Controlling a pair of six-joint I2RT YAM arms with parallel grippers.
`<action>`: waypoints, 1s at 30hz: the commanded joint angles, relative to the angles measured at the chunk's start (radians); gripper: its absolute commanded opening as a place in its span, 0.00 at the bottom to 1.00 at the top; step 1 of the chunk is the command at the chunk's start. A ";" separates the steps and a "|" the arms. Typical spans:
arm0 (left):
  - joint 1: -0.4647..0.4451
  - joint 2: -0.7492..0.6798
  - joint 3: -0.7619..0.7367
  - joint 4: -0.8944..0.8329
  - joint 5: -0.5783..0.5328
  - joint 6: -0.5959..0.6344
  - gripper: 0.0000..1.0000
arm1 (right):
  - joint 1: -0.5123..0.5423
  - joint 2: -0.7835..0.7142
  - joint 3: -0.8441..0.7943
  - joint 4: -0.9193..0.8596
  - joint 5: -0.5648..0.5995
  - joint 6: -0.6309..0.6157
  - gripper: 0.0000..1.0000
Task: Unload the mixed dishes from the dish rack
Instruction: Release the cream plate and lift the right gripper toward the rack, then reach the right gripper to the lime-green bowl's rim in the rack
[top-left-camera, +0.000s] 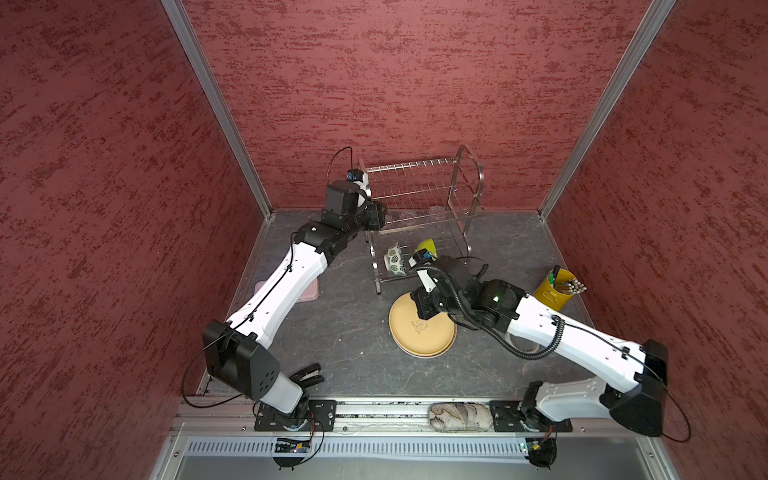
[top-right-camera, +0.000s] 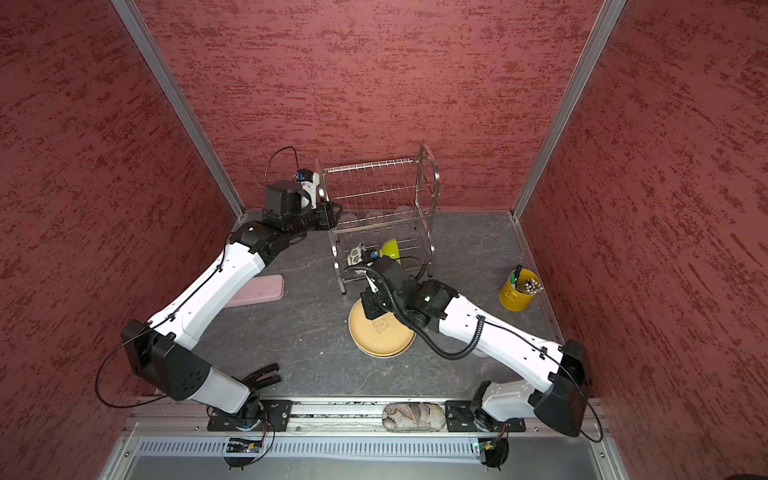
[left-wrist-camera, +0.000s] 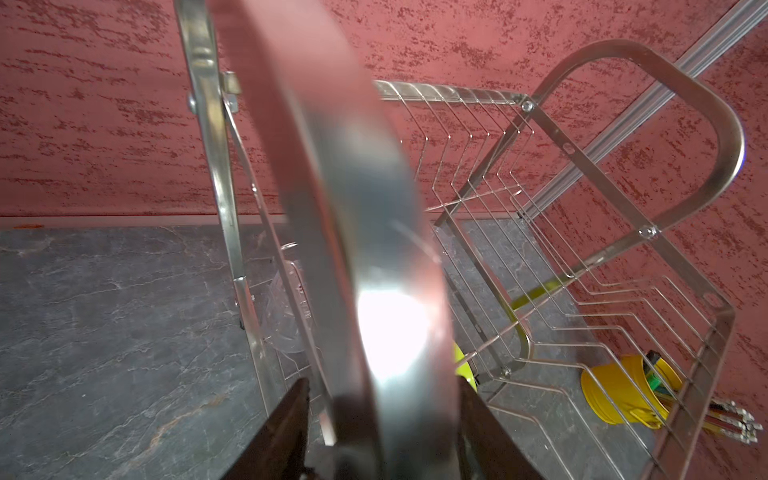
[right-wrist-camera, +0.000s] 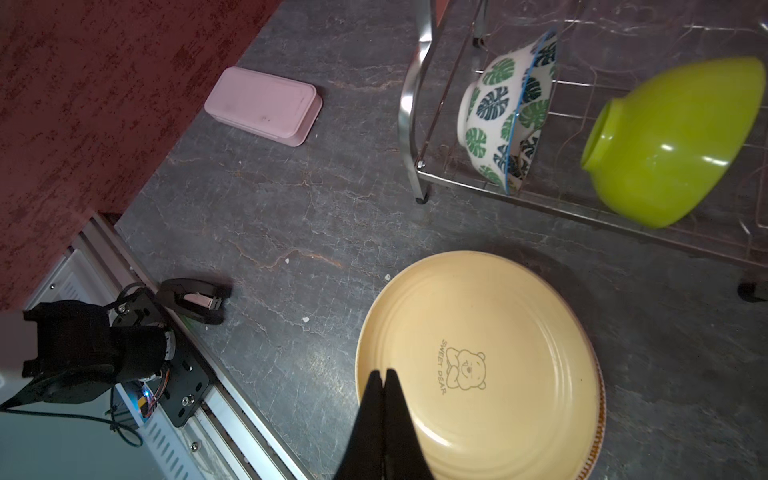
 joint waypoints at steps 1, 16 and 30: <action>-0.026 -0.070 -0.018 -0.014 0.003 -0.016 0.59 | -0.031 -0.057 -0.032 0.074 0.028 0.020 0.05; -0.073 -0.239 -0.125 -0.050 -0.094 -0.038 0.78 | -0.148 -0.187 -0.112 0.108 0.035 -0.005 0.10; -0.073 -0.438 -0.525 0.017 -0.204 -0.118 0.84 | -0.179 -0.338 -0.302 0.327 0.192 -0.034 0.18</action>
